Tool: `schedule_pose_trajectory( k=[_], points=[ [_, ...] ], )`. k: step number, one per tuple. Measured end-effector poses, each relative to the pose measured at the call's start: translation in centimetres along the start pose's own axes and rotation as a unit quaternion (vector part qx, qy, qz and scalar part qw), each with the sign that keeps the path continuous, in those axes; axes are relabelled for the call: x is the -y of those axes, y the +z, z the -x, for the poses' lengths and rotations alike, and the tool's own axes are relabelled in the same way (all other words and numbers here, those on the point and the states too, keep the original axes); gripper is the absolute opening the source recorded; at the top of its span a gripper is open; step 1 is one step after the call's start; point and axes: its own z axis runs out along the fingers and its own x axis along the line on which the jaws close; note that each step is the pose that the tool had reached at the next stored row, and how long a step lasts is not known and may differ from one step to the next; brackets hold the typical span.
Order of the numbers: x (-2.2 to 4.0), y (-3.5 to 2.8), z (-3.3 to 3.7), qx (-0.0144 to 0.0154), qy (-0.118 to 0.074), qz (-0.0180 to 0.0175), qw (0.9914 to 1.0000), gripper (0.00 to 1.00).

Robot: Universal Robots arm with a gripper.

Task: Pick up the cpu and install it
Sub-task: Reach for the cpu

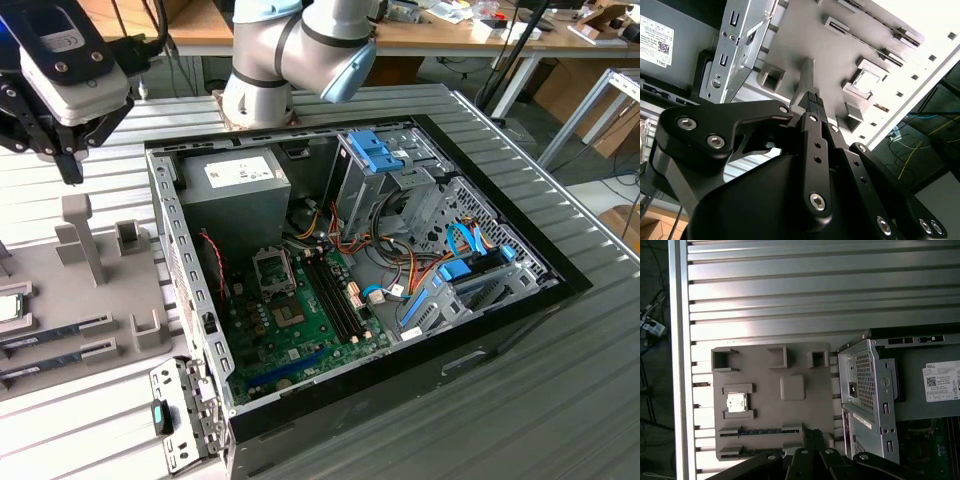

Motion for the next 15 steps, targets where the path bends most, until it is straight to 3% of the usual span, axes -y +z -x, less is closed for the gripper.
schedule_pose_trajectory(
  k=[15],
  points=[
    [0.12, -0.03, -1.63, 0.0, 0.0, 0.0, 1.0, 0.11]
  ],
)
